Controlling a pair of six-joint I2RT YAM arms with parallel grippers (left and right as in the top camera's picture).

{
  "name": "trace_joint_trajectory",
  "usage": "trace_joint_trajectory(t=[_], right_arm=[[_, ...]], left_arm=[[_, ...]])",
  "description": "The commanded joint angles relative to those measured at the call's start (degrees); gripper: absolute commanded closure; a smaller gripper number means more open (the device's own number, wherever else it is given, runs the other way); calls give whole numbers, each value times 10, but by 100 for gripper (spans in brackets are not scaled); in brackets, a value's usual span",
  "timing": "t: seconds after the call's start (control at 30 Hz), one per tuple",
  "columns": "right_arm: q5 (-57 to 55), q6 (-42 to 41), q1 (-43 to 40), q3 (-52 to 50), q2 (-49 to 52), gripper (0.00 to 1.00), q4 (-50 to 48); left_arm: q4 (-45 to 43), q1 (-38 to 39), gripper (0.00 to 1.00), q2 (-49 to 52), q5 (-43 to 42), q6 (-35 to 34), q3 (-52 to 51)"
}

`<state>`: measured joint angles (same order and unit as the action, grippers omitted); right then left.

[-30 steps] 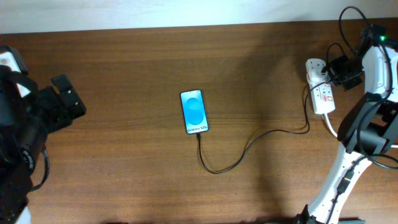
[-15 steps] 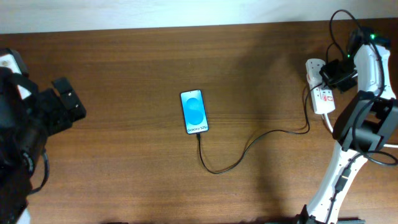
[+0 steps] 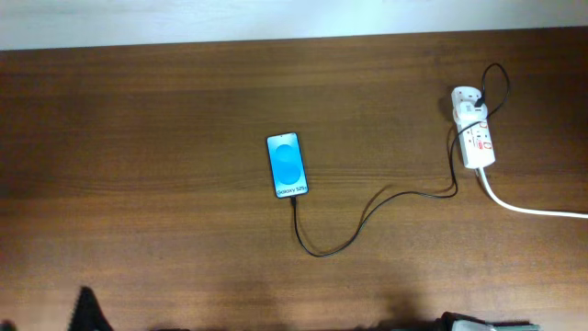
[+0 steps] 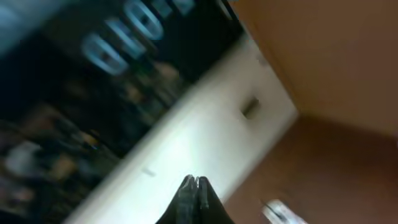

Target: Plug charger to phone and switch on socket

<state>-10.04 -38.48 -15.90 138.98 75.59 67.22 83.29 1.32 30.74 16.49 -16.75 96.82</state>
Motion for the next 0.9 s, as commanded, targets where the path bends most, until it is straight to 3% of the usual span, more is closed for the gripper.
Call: trace_joint_trajectory(t=[0.0,0.1,0.2,0.33,0.5,0.6,0.63,0.73,0.87], right_arm=[[-8,8,7,-2,-75,92,-7],[-7,16,7,-2,-134,91,-2],[-7,16,43,-16,-195,90,-12],[4,16,116,-91,-294,89,-47],[17,16,121,-265,-442,83,-128],[17,16,121,-386,-543,80,-195],[17,16,121,-403,-564,79,-208],[17,16,121,-405,-588,76,-213],[17,16,121,-403,-625,73,-212]], left_arm=[[-121,0,1,-115,-63,-6,-177],[-278,0,1,-180,-93,-6,-342],[-442,0,1,-195,-177,-6,-499],[-597,0,1,-195,-180,-5,-623],[-605,0,1,-195,-115,-5,-708],[-708,0,1,-195,-85,-7,-774],[-775,0,1,-195,-75,-7,-806],[-870,0,1,-195,-76,-3,-865],[-878,0,1,-195,-76,-3,-914]])
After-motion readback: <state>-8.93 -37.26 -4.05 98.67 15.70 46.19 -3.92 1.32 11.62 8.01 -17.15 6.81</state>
